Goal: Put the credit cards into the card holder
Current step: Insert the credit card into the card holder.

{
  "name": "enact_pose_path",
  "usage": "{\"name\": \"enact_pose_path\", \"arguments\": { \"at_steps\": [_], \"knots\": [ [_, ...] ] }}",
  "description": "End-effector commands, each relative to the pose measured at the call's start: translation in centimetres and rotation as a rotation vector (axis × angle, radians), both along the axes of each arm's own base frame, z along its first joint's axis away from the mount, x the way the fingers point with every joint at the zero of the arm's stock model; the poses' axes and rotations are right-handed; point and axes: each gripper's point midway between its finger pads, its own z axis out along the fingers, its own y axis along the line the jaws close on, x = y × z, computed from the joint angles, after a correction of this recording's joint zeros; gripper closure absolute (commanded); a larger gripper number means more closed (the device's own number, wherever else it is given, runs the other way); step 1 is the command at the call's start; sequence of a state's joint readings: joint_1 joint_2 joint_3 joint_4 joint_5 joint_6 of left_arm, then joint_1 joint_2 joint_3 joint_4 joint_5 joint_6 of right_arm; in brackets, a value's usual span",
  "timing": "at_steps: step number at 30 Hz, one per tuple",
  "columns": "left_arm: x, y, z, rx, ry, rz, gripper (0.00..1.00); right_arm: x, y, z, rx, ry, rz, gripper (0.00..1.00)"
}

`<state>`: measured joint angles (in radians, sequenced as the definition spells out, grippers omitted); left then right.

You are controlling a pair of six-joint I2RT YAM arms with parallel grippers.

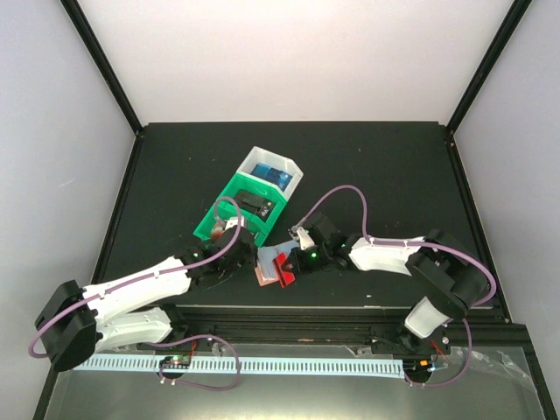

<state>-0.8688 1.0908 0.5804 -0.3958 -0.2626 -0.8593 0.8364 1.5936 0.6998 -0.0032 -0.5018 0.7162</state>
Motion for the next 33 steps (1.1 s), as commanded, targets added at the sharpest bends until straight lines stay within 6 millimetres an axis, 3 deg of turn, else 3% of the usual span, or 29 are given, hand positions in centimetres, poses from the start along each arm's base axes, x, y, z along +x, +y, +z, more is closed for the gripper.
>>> {"name": "enact_pose_path", "arguments": {
  "at_steps": [1, 9, 12, 18, 21, 24, 29, 33],
  "knots": [
    [0.1, 0.0, 1.1, -0.021, -0.029, -0.046, 0.66, 0.9, 0.6, 1.0, -0.005, -0.041, -0.006, 0.99],
    [-1.0, -3.2, -0.1, -0.143, 0.02, -0.226, 0.6, 3.4, -4.0, 5.3, -0.137, -0.259, -0.179, 0.99],
    [-1.0, -3.5, -1.1, -0.143, 0.054, -0.232, 0.6, 3.7, -4.8, 5.1, -0.183, -0.277, -0.188, 0.99],
    [-0.7, -0.5, -4.7, -0.058, 0.153, -0.106, 0.59, 3.3, -3.9, 4.0, -0.162, -0.221, -0.168, 0.99],
    [-0.2, 0.7, -5.3, -0.02, 0.157, -0.064, 0.52, 3.2, -3.8, 3.9, -0.159, -0.217, -0.164, 0.99],
    [0.6, 1.6, -5.2, 0.007, 0.14, -0.03, 0.45, 3.3, -3.8, 3.8, -0.164, -0.222, -0.162, 0.99],
    [2.7, 2.9, -4.2, 0.019, 0.086, 0.012, 0.41, 3.3, -3.4, 3.5, -0.152, -0.217, -0.147, 0.99],
    [2.8, 1.3, -3.1, -0.066, 0.075, -0.062, 0.41, 3.4, -1.9, 3.3, -0.099, -0.212, -0.106, 0.99]
  ]
}}
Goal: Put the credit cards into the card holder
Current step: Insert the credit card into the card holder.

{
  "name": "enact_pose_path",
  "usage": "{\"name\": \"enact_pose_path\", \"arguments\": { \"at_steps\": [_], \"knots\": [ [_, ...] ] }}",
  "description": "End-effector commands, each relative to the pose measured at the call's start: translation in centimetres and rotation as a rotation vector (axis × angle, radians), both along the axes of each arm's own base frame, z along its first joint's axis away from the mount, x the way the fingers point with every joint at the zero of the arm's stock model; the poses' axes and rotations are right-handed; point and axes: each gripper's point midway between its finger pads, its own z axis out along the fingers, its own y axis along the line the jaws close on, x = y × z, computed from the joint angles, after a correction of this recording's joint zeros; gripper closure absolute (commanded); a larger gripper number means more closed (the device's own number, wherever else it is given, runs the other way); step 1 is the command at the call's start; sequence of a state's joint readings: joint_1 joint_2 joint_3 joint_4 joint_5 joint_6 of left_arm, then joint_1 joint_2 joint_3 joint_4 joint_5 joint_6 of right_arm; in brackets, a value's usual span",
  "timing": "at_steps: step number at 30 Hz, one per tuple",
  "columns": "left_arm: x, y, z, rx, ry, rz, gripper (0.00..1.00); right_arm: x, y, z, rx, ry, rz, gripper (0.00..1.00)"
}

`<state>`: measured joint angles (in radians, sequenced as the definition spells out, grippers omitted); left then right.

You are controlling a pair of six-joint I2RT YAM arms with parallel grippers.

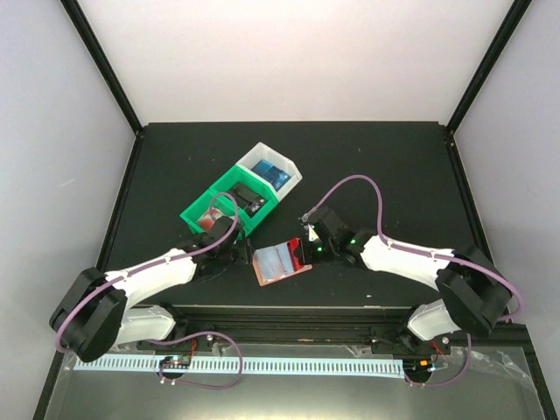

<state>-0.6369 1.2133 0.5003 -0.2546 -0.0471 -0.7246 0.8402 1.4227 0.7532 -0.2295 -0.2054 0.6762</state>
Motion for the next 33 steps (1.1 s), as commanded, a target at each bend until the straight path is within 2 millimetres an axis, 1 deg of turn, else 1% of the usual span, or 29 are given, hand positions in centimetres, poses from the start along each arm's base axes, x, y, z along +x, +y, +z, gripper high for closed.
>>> {"name": "enact_pose_path", "arguments": {
  "at_steps": [1, 4, 7, 10, 13, 15, 19, 23, 26, 29, 33],
  "knots": [
    [0.6, -1.7, 1.7, -0.087, -0.041, -0.069, 0.4, 0.5, 2.1, 0.1, 0.07, -0.011, 0.065, 0.99],
    [-0.6, -2.5, 1.2, -0.162, -0.01, -0.09, 0.37, 1.0, 3.3, 0.1, 0.127, 0.005, 0.095, 0.99],
    [-1.5, -2.8, 0.8, -0.195, 0.012, -0.094, 0.3, 1.5, 4.0, -0.4, 0.168, 0.034, 0.111, 0.99],
    [-2.0, -3.0, 1.0, -0.211, 0.016, -0.092, 0.25, 1.2, 4.7, -1.0, 0.2, 0.074, 0.147, 0.99],
    [-2.3, -3.1, 0.6, -0.201, 0.032, -0.084, 0.23, 0.9, 5.1, -1.7, 0.212, 0.111, 0.162, 0.99],
    [-2.4, -3.0, 0.0, -0.177, 0.056, -0.074, 0.2, 0.8, 5.2, -2.2, 0.216, 0.132, 0.162, 0.99],
    [-3.0, -2.6, -1.7, -0.135, 0.117, -0.05, 0.19, 0.4, 5.1, -3.3, 0.209, 0.2, 0.145, 0.99],
    [-3.5, -2.5, -2.7, -0.116, 0.151, -0.037, 0.25, 0.5, 4.1, -4.8, 0.157, 0.231, 0.09, 0.99],
    [-3.6, -2.2, -3.0, -0.099, 0.157, -0.023, 0.34, 0.5, 3.7, -5.3, 0.148, 0.242, 0.062, 0.99],
    [-3.8, -1.4, -3.4, -0.057, 0.164, -0.002, 0.47, 0.7, 3.8, -4.4, 0.185, 0.213, 0.043, 0.99],
    [-4.1, -0.8, -3.9, -0.022, 0.171, 0.007, 0.58, 1.4, 3.6, -2.4, 0.215, 0.148, 0.02, 0.99]
  ]
}}
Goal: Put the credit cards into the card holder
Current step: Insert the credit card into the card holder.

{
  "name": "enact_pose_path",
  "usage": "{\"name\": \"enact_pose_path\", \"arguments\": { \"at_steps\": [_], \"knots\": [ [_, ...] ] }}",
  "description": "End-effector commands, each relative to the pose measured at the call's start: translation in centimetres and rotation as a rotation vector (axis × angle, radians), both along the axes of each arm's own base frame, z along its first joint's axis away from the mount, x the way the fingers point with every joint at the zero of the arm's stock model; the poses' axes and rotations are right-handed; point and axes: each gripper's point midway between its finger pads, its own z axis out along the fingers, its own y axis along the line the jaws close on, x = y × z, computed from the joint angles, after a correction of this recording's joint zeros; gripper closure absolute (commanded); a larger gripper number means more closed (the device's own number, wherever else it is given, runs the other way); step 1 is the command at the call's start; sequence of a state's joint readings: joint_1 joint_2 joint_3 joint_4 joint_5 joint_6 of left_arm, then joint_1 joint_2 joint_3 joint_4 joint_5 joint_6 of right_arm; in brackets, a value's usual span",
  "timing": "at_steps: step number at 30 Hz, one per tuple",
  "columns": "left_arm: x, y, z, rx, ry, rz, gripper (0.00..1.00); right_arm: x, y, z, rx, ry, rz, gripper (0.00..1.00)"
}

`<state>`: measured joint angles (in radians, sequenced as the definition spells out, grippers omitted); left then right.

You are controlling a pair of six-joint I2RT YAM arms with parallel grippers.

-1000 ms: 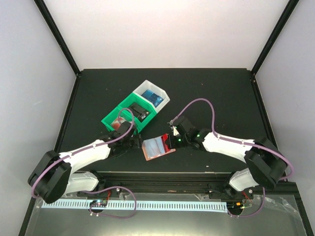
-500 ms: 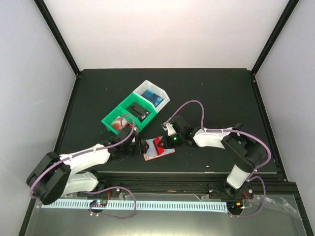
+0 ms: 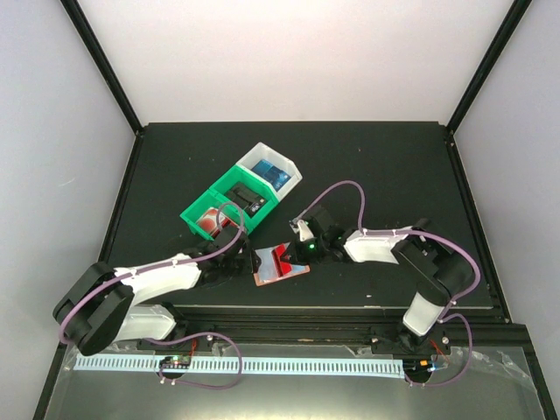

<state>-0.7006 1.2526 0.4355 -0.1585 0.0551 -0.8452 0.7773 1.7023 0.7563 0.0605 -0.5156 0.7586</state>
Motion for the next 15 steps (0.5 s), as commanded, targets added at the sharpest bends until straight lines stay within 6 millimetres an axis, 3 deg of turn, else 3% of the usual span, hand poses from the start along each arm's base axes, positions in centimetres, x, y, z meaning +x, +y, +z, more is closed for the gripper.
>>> {"name": "enact_pose_path", "arguments": {
  "at_steps": [1, 5, 15],
  "knots": [
    [-1.6, 1.9, -2.3, 0.106, 0.08, 0.02, 0.6, 1.4, -0.6, 2.2, 0.025, -0.082, -0.072, 0.99],
    [-1.9, 2.2, -3.1, 0.136, 0.1, 0.021, 0.66, 2.0, -1.3, 3.0, 0.004, -0.124, -0.115, 0.99],
    [-2.2, 2.1, -3.5, 0.148, 0.111, 0.008, 0.77, 1.1, -0.3, 0.5, 0.014, -0.018, -0.075, 0.99]
  ]
}}
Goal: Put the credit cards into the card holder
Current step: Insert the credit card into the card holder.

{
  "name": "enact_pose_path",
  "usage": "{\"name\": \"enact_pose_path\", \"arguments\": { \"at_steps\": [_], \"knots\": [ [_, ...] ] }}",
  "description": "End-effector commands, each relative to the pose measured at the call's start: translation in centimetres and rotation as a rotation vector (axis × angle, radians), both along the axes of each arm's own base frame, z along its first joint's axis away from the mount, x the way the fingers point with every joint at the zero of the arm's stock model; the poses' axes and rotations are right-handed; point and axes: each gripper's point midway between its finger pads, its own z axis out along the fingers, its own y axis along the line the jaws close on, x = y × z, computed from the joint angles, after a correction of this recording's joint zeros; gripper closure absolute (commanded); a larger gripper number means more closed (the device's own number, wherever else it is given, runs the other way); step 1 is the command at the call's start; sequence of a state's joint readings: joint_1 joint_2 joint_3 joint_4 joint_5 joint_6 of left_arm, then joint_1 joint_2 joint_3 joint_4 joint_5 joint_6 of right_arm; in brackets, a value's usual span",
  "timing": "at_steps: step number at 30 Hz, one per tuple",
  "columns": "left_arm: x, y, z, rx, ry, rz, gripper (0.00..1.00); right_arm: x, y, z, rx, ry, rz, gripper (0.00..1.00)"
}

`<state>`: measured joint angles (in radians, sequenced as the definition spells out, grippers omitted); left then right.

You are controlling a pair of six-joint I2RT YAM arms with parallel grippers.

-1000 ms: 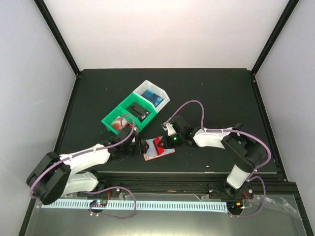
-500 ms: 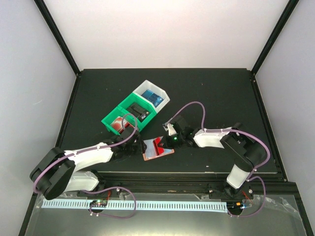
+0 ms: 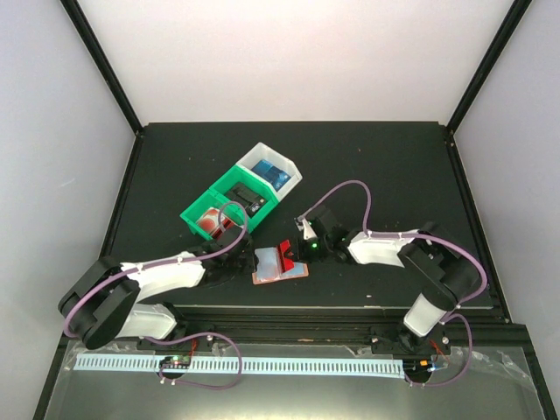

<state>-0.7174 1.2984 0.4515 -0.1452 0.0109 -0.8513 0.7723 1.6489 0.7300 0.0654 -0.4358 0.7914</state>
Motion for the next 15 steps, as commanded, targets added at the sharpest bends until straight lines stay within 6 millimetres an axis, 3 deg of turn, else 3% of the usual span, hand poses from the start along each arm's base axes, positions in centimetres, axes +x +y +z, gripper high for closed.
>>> {"name": "enact_pose_path", "arguments": {
  "at_steps": [1, 15],
  "knots": [
    [-2.8, 2.2, -3.1, 0.113, 0.122, -0.002, 0.77, 0.1, 0.9, -0.3, 0.042, 0.03, 0.005, 0.99],
    [-3.3, 1.7, -3.0, 0.092, 0.12, -0.001, 0.8, -1.2, 1.3, -1.9, 0.151, 0.161, -0.068, 0.99]
  ]
}}
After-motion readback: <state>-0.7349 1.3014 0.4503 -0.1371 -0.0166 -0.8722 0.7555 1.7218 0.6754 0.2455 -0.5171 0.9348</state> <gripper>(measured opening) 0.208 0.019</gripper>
